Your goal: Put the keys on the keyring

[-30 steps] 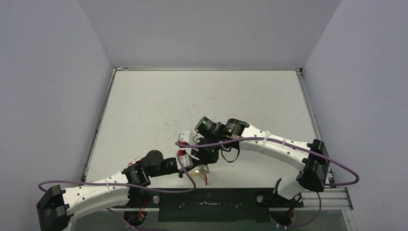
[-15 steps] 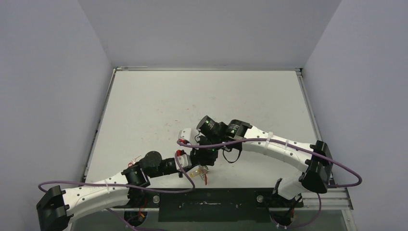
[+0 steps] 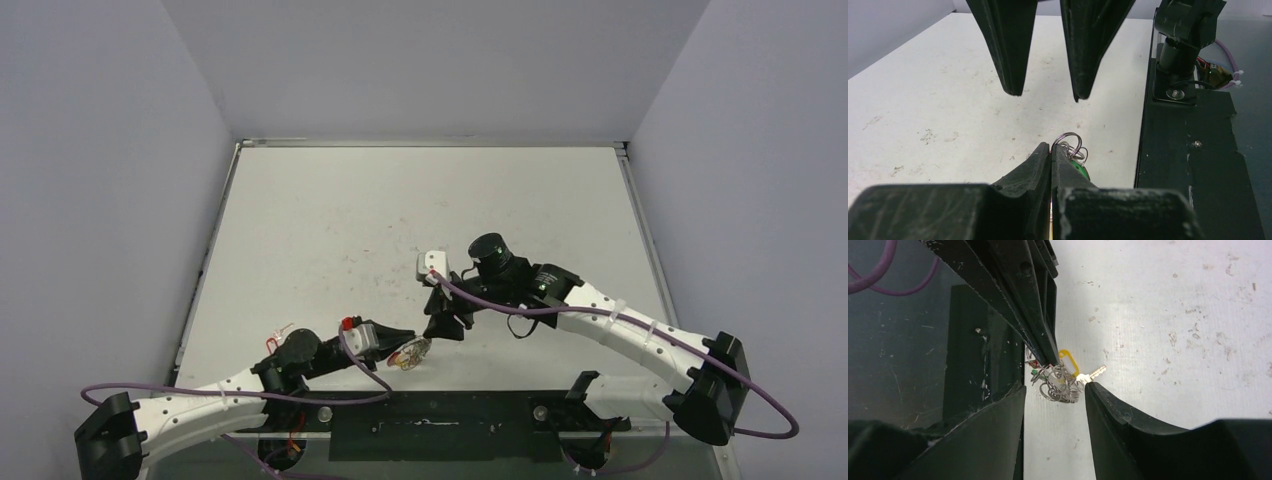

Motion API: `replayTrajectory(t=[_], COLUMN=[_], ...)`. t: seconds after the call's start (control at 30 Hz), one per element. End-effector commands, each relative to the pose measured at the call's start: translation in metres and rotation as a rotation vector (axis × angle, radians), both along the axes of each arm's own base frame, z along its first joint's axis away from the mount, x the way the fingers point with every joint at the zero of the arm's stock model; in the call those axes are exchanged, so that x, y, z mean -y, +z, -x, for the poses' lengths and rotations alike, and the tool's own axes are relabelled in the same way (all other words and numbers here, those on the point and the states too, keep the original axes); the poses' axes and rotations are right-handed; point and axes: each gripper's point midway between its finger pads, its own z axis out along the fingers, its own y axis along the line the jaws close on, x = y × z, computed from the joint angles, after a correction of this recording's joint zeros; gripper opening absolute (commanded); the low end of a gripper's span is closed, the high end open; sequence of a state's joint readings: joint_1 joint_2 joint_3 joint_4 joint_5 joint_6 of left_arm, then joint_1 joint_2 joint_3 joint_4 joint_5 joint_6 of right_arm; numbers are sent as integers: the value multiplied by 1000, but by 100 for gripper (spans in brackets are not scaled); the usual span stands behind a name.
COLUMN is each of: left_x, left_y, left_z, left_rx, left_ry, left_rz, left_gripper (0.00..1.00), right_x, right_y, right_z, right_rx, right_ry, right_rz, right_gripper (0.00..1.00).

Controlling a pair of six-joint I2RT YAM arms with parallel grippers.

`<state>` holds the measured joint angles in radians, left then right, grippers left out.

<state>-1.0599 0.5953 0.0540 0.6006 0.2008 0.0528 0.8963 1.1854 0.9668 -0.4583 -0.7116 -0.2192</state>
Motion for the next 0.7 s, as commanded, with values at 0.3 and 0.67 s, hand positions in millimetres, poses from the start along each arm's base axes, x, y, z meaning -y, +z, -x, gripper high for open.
replayTrajectory(t=[0.3, 0.67], left_x=[2, 2], left_y=[37, 36], left_z=[-5, -5], left_rx=[26, 23], left_ry=[27, 28], left_rz=[129, 122], left_gripper=[0, 0], right_x=[-29, -27], right_y=[-8, -35], right_z=[5, 11], right_rx=[-78, -45], right_ry=[-52, -62], right_rz=[-107, 39], right_gripper=[47, 29])
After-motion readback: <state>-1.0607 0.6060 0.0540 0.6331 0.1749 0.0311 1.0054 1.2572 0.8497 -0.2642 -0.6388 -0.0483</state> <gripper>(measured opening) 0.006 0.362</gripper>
